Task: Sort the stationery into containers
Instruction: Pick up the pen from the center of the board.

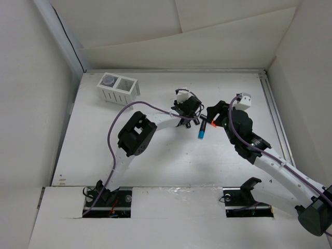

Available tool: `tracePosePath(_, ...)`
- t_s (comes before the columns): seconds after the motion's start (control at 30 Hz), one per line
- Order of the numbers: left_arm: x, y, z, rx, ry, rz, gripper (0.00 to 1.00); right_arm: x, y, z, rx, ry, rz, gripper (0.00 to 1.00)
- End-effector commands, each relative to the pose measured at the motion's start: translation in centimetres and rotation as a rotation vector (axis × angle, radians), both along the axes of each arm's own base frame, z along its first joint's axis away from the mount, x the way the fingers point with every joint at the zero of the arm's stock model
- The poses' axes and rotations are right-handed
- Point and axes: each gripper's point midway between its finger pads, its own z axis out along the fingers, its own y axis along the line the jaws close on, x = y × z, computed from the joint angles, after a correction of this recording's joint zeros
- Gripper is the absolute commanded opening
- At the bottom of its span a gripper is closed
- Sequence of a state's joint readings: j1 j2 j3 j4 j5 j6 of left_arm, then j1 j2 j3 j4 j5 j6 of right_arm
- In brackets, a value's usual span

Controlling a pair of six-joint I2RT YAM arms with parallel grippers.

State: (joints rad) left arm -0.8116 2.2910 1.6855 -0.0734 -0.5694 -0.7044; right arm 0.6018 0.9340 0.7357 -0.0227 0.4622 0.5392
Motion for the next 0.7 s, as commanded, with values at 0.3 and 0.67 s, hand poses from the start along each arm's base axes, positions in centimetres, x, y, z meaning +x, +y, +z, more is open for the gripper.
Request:
tracePosePath(0.3, -0.2, 6.8, 9.3, -0.065, -0.101, 0.088, 0.00, -0.2, 0.0, 1.4, 0.037, -0.044, 0.010, 0.69)
tracePosePath(0.67, 4.0, 16.8, 19.5, -0.165, -0.248, 0.242, 0.02, -0.6, 0.1, 1.9, 0.051, -0.057, 0.028, 0.69)
